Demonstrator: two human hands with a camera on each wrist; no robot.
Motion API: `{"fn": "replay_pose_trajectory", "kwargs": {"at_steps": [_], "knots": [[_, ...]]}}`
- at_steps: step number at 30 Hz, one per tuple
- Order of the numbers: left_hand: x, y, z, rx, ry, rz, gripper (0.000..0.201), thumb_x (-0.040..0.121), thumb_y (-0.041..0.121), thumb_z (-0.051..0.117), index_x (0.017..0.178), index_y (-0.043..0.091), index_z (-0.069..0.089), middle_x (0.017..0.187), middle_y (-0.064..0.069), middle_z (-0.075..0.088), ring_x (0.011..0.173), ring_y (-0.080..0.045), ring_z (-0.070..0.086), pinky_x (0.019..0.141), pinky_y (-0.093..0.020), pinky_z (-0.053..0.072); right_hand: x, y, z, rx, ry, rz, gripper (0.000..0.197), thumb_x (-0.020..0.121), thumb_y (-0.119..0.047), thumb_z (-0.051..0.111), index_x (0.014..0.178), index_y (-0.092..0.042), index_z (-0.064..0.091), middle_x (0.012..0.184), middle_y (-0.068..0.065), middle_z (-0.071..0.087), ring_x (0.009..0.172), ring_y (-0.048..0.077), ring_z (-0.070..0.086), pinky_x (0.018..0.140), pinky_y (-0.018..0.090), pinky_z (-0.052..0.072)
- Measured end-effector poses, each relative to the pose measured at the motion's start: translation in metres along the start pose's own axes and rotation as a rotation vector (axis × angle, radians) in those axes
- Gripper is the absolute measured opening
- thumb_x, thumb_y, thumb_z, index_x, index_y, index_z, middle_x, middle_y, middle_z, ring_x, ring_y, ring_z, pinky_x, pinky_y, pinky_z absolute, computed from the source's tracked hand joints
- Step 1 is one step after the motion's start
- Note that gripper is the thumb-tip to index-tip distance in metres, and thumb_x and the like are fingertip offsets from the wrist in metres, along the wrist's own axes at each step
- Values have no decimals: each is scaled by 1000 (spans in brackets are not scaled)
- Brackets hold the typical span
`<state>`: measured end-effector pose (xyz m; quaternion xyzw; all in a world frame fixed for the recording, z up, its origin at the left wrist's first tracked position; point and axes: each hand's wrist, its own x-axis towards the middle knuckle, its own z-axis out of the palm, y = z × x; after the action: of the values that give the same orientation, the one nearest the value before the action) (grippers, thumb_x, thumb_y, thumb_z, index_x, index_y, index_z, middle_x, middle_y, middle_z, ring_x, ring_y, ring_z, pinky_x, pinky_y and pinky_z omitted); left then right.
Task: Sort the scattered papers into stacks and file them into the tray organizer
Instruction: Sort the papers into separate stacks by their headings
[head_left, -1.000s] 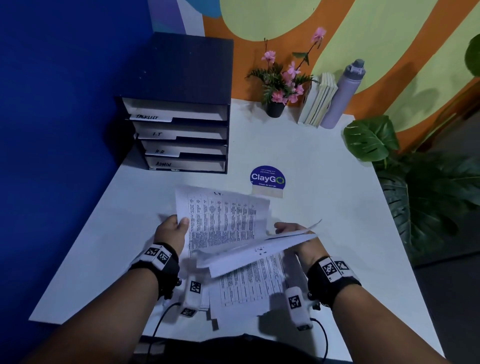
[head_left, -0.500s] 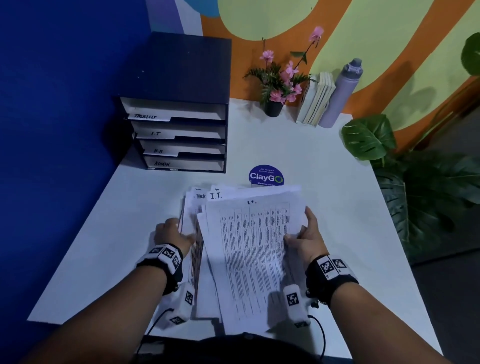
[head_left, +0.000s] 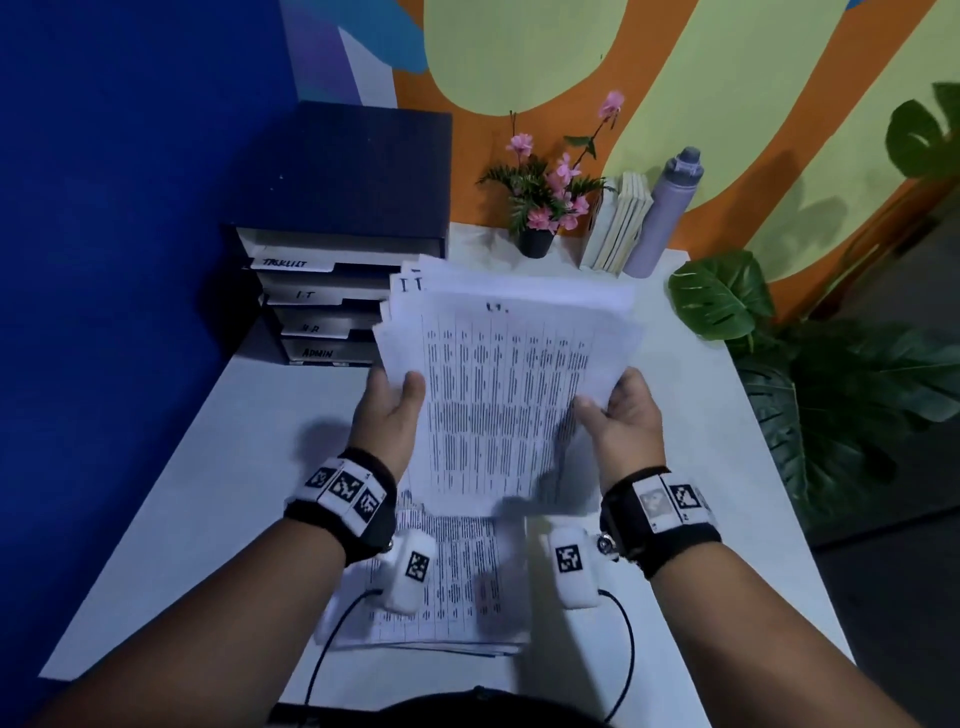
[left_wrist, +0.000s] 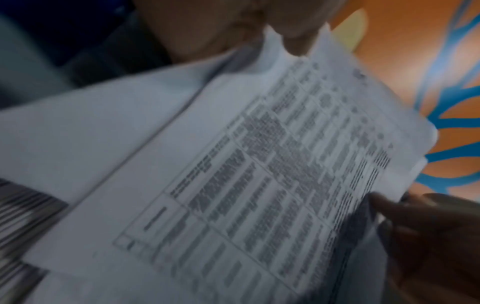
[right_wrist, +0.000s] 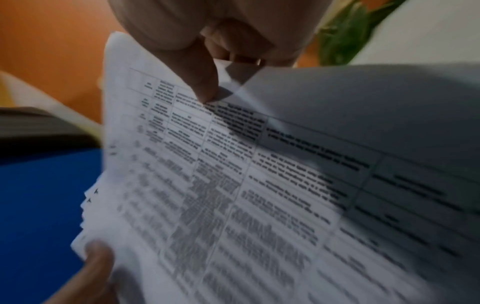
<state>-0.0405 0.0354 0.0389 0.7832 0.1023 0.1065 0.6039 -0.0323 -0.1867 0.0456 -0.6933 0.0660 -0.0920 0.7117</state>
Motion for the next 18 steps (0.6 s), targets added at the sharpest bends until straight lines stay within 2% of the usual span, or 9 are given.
{"fn": "replay_pose_trajectory", "kwargs": {"at_steps": [2, 4, 6, 8, 9, 11, 13, 16, 18], "knots": [[9, 10, 2, -72, 17, 23, 36, 89, 54, 45, 104, 21, 46, 92, 10, 58, 84, -1, 55, 81, -28, 48, -1, -13, 8, 22, -13, -128, 40, 88, 16, 50, 106, -20, 51, 105, 0, 67, 99, 10, 63, 85, 22, 50], [10, 21, -1, -103, 28, 75, 46, 72, 73, 42, 95, 33, 44, 88, 10, 56, 78, 1, 55, 69, -19, 46, -8, -16, 13, 10, -42, -206, 42, 90, 13, 48, 116, -20, 46, 112, 1, 62, 105, 12, 59, 90, 25, 50], [11, 15, -6, -125, 15, 127, 53, 69, 76, 44, 108, 40, 44, 100, 16, 60, 85, 11, 58, 71, -8, 47, -18, -14, 15, -41, -77, -256, 49, 89, 11, 49, 123, -24, 40, 112, -7, 59, 105, 4, 57, 91, 23, 48], [8, 4, -9, -138, 36, 151, 71, 69, 78, 46, 121, 30, 42, 108, 22, 58, 91, 22, 55, 73, 0, 43, -24, -7, 15, -82, -118, -292, 61, 88, 14, 48, 130, -26, 31, 118, -14, 51, 109, -9, 52, 93, 13, 41], [7, 1, -9, -123, 53, 140, 72, 69, 79, 46, 120, 28, 41, 107, 22, 58, 89, 23, 54, 72, 1, 42, -25, -4, 16, -96, -137, -324, 65, 87, 14, 47, 134, -26, 27, 123, -14, 46, 114, -13, 47, 96, 9, 37], [0, 3, -10, -130, 92, 108, 47, 76, 66, 48, 108, 32, 41, 99, 20, 57, 81, 23, 55, 68, 1, 42, -24, -5, 18, -133, -162, -380, 73, 86, 6, 47, 141, -33, 21, 130, -5, 43, 125, -4, 43, 106, 17, 35], [-3, 5, -9, -147, 146, 95, 17, 88, 43, 49, 100, 35, 39, 92, 18, 56, 75, 20, 55, 67, -1, 43, -19, -8, 21, -230, -169, -488, 78, 85, 3, 48, 145, -37, 21, 131, 11, 46, 125, 21, 46, 109, 36, 37], [-5, 8, -8, -175, 198, 115, 15, 96, 25, 50, 107, 27, 39, 87, 15, 56, 70, 17, 55, 66, -1, 42, -10, -18, 26, -427, -191, -678, 74, 78, 10, 49, 142, -22, 31, 125, 3, 49, 118, 21, 49, 105, 25, 35], [-8, 9, -6, -186, 206, 97, 26, 94, 26, 54, 114, 23, 39, 92, 14, 57, 73, 15, 56, 64, -2, 43, -7, -23, 28, -467, -176, -671, 71, 74, 8, 50, 135, -25, 38, 113, -11, 51, 107, 18, 52, 96, 21, 38]]}}
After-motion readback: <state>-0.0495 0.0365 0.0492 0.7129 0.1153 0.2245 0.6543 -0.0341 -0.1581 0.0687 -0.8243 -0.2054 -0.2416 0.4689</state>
